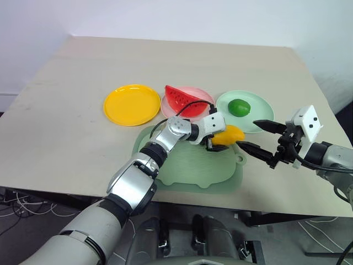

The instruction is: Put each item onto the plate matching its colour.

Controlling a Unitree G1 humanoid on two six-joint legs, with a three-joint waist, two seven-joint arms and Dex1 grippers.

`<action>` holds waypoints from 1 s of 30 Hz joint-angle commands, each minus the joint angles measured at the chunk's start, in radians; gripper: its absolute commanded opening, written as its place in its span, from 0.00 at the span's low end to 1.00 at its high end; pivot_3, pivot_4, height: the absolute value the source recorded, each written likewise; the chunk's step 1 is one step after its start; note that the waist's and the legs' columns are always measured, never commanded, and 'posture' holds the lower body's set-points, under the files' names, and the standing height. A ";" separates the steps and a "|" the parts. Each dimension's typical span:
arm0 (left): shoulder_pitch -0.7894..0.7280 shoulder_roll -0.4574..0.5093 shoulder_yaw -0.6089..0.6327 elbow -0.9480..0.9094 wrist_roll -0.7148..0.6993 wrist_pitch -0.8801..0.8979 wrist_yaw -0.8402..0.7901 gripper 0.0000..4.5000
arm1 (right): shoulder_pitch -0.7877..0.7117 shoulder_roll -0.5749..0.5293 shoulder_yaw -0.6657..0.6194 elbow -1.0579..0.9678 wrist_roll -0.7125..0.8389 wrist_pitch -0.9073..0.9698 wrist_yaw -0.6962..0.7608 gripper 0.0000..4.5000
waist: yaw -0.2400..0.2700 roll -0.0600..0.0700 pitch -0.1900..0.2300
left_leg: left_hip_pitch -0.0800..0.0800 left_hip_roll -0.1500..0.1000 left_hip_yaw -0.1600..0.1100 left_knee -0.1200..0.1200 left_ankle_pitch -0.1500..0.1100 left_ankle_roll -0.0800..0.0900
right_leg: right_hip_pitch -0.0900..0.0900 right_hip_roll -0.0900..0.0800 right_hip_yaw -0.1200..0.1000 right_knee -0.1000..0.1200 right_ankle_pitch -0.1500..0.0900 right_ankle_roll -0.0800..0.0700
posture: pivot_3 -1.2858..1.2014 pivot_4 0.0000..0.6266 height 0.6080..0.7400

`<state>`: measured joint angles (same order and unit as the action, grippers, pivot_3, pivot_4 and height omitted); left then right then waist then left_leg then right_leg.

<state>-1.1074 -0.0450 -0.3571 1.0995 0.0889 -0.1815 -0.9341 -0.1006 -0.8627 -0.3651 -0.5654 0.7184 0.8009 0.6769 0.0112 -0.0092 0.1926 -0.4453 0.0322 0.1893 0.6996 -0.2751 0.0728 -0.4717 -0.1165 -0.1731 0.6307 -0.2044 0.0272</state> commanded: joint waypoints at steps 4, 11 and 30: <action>-0.001 -0.006 0.049 -0.029 -0.017 0.021 -0.036 0.74 | 0.000 -0.014 -0.024 -0.027 -0.010 -0.020 -0.005 1.00 | 0.000 0.000 0.000 | 0.000 0.000 0.000 0.000 0.000 0.000 | 0.000 0.000 0.000 0.000 0.000 0.000 | 0.52 0.24 0.67; 0.065 0.035 0.165 -0.239 -0.107 0.052 0.007 0.74 | -0.009 -0.004 -0.034 -0.013 0.012 -0.019 0.003 1.00 | -0.001 0.000 0.000 | 0.000 0.000 0.000 0.000 0.001 0.000 | 0.000 0.000 0.000 0.001 0.002 -0.003 | 0.52 0.24 0.67; 0.506 0.279 0.379 -1.099 -0.247 0.606 0.354 0.74 | -0.087 -0.002 0.052 0.079 -0.013 -0.064 0.061 1.00 | 0.001 0.001 -0.001 | 0.004 -0.001 0.000 0.003 0.003 -0.003 | 0.005 -0.001 0.000 0.002 0.002 0.001 | 0.52 0.24 0.67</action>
<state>-0.6028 0.2359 0.0003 0.0439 -0.1528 0.4069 -0.6246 -0.1645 -0.8634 -0.3113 -0.4862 0.7102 0.7612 0.7307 0.0119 -0.0084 0.1921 -0.4416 0.0315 0.1889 0.7023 -0.2707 0.0666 -0.4663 -0.1178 -0.1730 0.6323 -0.2021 0.0286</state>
